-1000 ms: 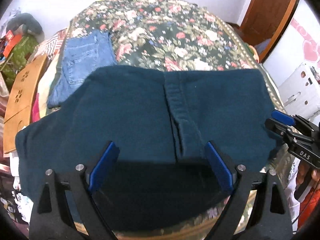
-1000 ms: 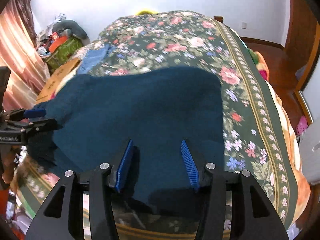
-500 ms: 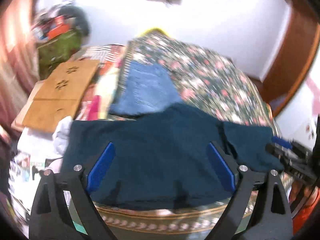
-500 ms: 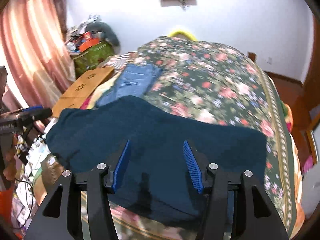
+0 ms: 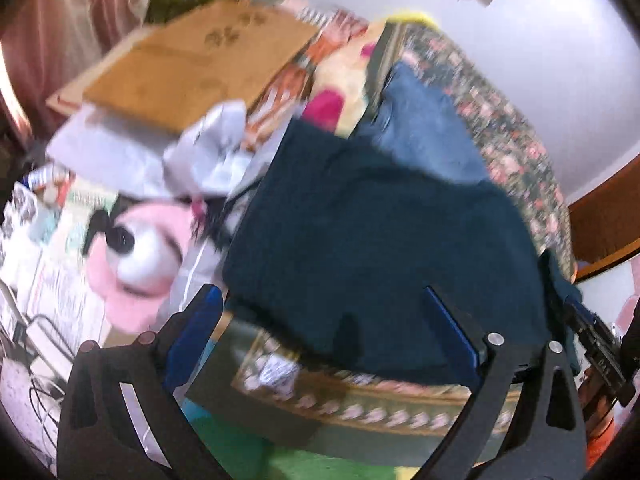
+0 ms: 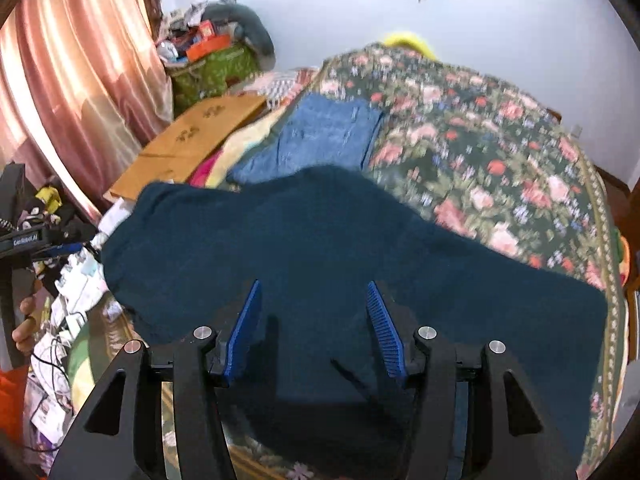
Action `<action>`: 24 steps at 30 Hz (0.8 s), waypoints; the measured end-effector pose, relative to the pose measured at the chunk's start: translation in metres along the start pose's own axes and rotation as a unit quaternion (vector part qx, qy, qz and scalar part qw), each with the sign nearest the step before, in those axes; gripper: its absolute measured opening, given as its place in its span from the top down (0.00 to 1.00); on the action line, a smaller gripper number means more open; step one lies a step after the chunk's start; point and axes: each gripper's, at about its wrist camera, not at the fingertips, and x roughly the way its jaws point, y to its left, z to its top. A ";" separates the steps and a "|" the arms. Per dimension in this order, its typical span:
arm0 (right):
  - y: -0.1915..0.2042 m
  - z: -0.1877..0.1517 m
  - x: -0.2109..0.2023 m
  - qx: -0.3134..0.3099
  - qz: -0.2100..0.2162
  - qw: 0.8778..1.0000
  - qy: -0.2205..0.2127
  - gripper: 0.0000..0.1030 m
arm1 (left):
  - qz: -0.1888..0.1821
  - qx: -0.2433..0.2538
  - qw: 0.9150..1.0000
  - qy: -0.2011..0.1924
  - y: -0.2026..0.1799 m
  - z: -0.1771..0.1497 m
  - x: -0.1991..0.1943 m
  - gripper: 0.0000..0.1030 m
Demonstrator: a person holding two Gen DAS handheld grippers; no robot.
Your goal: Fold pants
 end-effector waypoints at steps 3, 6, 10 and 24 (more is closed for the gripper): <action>-0.001 -0.005 0.013 0.003 -0.003 1.000 0.018 0.51 | -0.031 -0.015 0.999 0.038 0.010 -0.011 0.020 0.03; 0.001 -0.006 0.014 -0.003 -0.001 1.000 0.018 0.46 | -0.072 -0.040 0.994 0.076 0.015 -0.020 0.040 0.03; 0.004 -0.005 0.016 -0.010 -0.002 1.000 0.021 0.44 | -0.102 -0.068 0.986 0.110 0.014 -0.030 0.060 0.03; -0.001 -0.005 0.018 0.006 0.023 1.000 0.015 0.43 | -0.137 -0.131 0.977 0.099 0.019 -0.008 0.080 0.03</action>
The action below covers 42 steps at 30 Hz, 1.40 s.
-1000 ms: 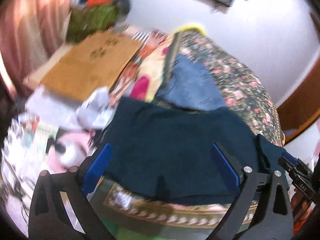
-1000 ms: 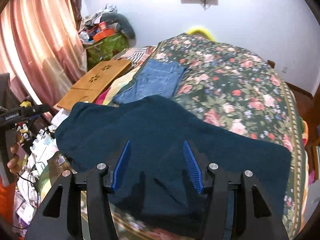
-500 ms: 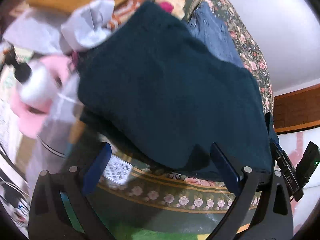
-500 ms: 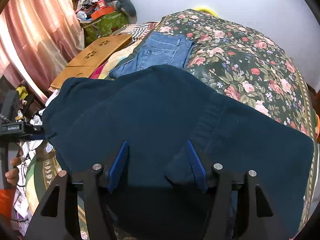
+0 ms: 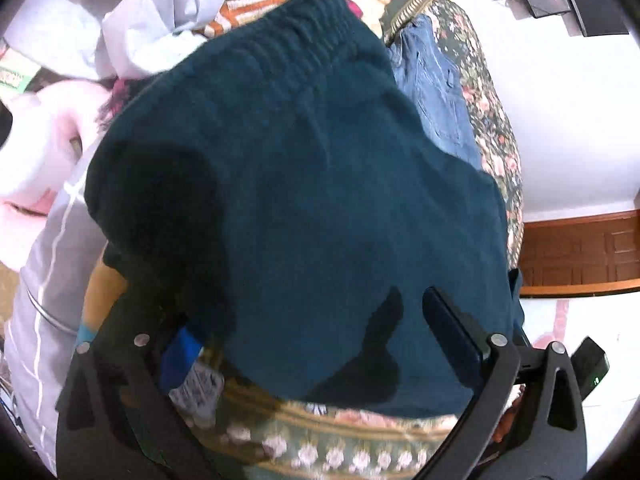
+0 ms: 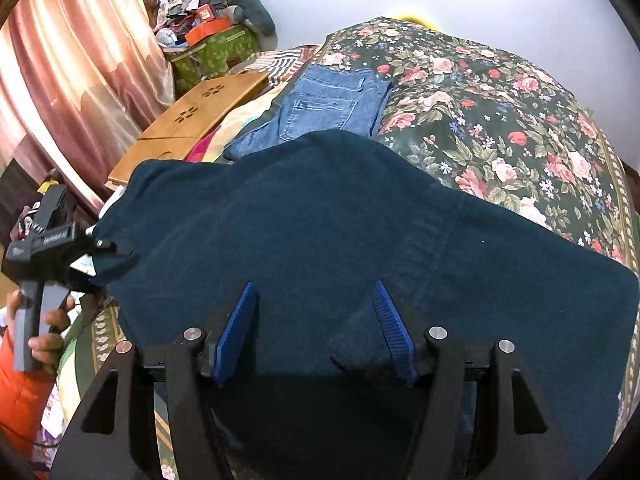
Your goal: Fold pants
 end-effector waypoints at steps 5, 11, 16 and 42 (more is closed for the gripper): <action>-0.003 0.000 -0.003 0.007 0.006 1.000 -0.004 0.43 | 0.056 0.025 0.997 -0.038 -0.013 0.003 -0.008 0.55; -0.007 0.003 -0.018 0.022 0.007 1.000 -0.015 0.43 | 0.109 0.105 0.983 -0.108 -0.054 0.000 -0.035 0.76; -0.020 0.004 -0.054 0.037 0.008 0.998 -0.057 0.43 | 0.135 0.187 0.955 -0.185 -0.111 -0.010 -0.074 0.78; -0.161 -0.131 -0.132 0.187 -0.093 0.976 -0.056 0.43 | -0.023 0.504 0.852 -0.141 -0.442 -0.167 0.001 0.81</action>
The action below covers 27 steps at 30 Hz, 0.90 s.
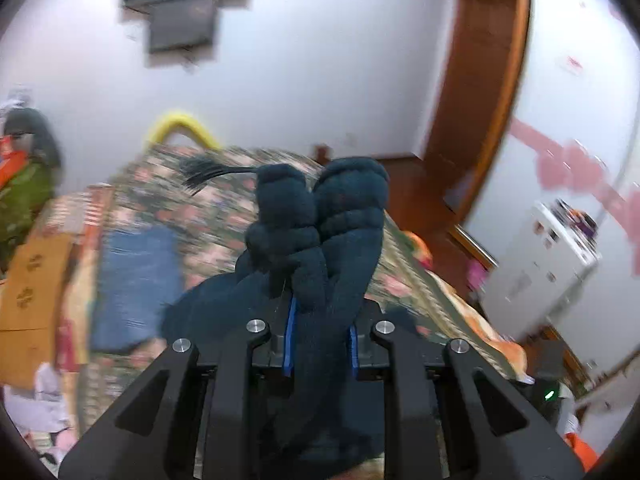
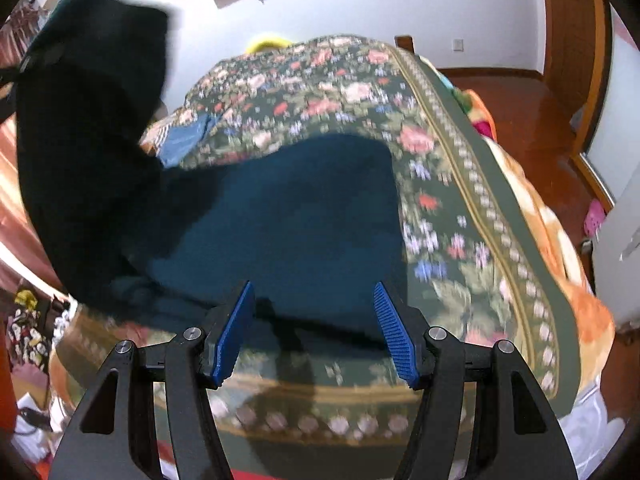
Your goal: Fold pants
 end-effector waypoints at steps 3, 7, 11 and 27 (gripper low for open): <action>-0.008 -0.009 -0.001 0.004 -0.008 1.000 0.005 0.43 | -0.042 0.019 0.998 0.046 -0.035 -0.009 0.038 0.81; -0.021 -0.015 -0.002 0.025 0.000 1.000 0.012 0.43 | -0.089 0.028 0.988 0.123 -0.071 -0.032 0.088 0.82; -0.026 -0.019 -0.005 0.031 0.002 0.999 0.014 0.43 | -0.086 0.042 0.980 0.176 -0.087 -0.063 0.117 0.81; -0.017 -0.019 -0.005 0.025 0.010 1.000 0.014 0.43 | -0.060 0.031 0.976 0.207 -0.060 -0.072 0.104 0.31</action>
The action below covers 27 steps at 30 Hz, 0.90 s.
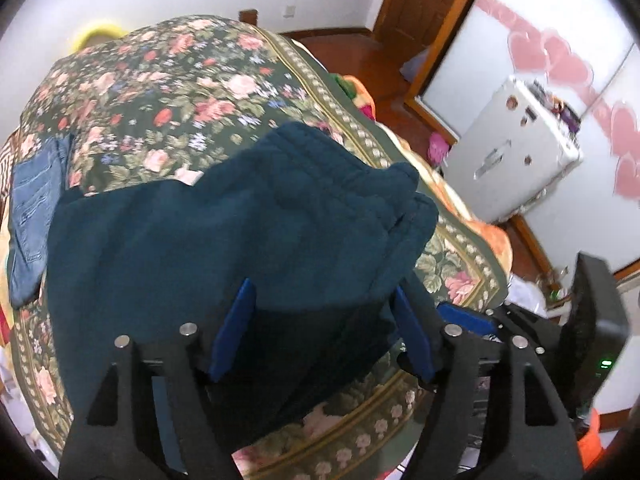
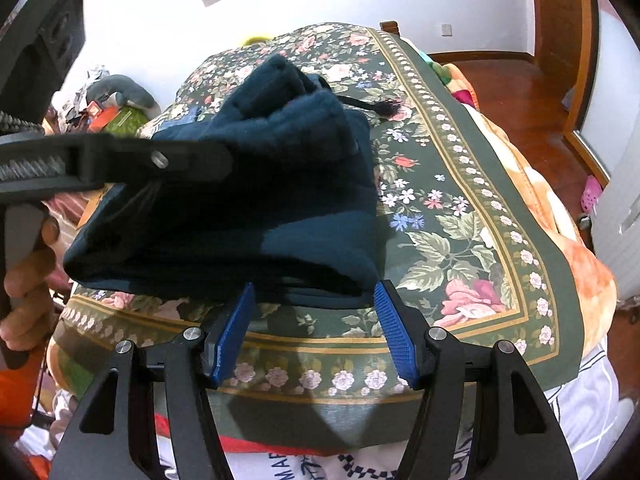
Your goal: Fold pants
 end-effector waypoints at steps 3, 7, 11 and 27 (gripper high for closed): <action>0.002 0.002 0.005 -0.004 -0.001 1.000 0.003 0.43 | 0.005 -0.011 1.000 -0.027 0.012 0.000 -0.022 0.22; 0.005 0.002 0.009 -0.005 -0.001 1.000 0.008 0.43 | 0.007 -0.022 0.997 -0.073 0.036 0.000 -0.058 0.13; 0.007 0.006 0.015 -0.008 -0.002 1.000 0.012 0.43 | 0.074 -0.040 0.991 -0.106 0.070 0.007 -0.074 0.06; 0.016 0.014 0.037 0.000 0.010 1.000 0.018 0.43 | 0.284 -0.078 0.955 -0.022 0.248 0.068 0.029 0.06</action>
